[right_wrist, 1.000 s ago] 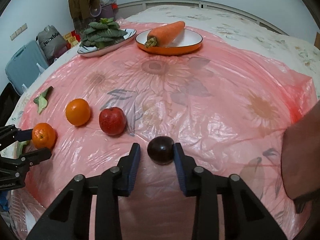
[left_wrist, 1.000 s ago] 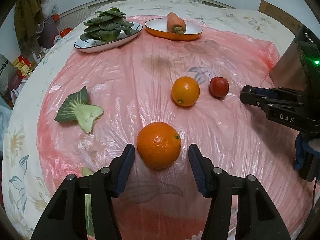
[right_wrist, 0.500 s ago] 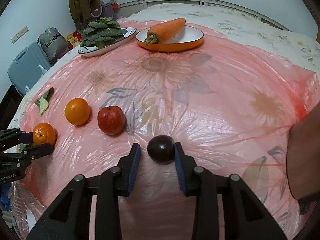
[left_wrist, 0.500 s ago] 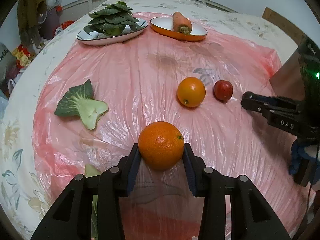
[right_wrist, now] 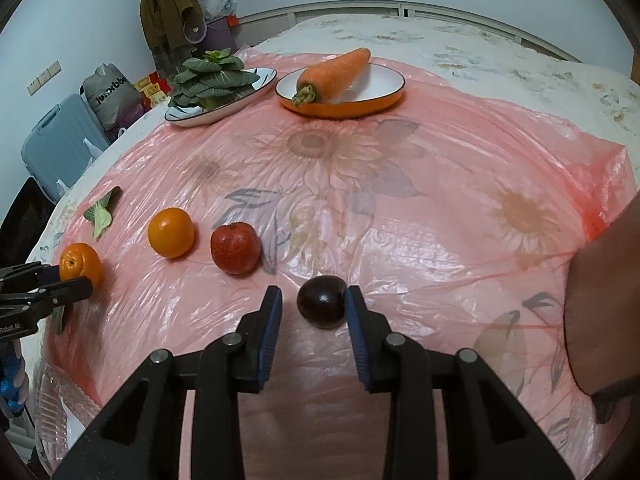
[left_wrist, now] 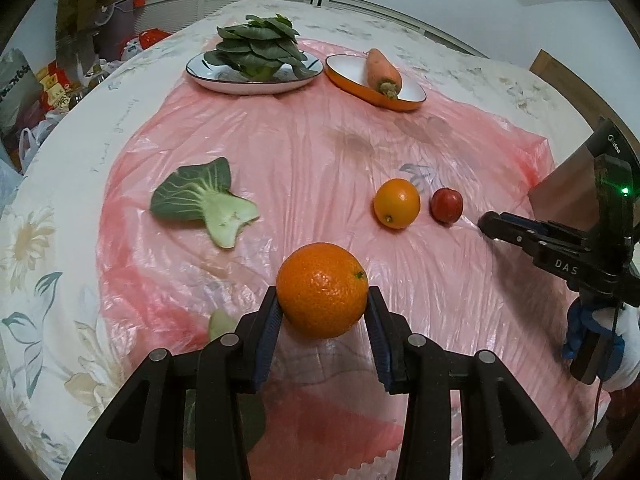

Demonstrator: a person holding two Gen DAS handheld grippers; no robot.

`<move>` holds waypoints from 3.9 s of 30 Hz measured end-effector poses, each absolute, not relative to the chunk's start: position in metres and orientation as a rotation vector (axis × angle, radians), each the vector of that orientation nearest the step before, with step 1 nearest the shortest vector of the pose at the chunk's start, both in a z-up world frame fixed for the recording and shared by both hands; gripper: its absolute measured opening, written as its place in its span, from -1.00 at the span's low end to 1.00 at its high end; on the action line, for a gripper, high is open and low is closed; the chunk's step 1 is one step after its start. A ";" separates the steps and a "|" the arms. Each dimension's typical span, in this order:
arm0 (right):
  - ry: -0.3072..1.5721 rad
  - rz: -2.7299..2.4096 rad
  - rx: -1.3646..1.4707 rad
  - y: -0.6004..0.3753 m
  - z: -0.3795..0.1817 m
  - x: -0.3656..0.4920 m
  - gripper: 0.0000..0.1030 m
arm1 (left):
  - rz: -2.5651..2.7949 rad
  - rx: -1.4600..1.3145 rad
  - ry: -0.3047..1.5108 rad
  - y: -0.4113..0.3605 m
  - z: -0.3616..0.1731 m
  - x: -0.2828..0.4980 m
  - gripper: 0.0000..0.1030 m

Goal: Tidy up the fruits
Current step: 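Lift and carry the plum and orange toward the green tray with both grippers, then lower the dark plum into the green tray with the right gripper while the left gripper lowers the orange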

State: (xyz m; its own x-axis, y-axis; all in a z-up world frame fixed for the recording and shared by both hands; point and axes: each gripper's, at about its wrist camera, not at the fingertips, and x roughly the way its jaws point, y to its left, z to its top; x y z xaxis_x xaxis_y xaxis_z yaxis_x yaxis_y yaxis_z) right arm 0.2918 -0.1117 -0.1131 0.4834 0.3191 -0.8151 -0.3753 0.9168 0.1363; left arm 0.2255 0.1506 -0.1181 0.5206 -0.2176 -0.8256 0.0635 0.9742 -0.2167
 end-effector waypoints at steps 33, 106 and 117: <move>0.974 0.420 0.123 -0.141 -0.108 0.302 -0.31 | -0.148 -0.201 0.961 0.165 -0.097 0.199 -0.30; 0.802 0.127 0.181 -0.423 -0.043 0.053 -0.31 | -0.582 0.009 0.889 -0.178 -0.024 0.076 -0.30; 0.781 -0.001 0.216 -0.503 -0.055 0.055 -0.31 | -0.664 0.048 0.913 -0.250 -0.035 0.096 -0.30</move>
State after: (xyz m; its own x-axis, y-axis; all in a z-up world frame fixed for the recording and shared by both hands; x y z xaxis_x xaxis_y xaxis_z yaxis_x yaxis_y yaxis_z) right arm 0.0552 -0.5035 -0.0548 0.7113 0.0787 -0.6985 0.0811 0.9779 0.1927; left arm 0.0958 -0.2504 -0.0345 0.4279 -0.5119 -0.7449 0.5509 0.8010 -0.2341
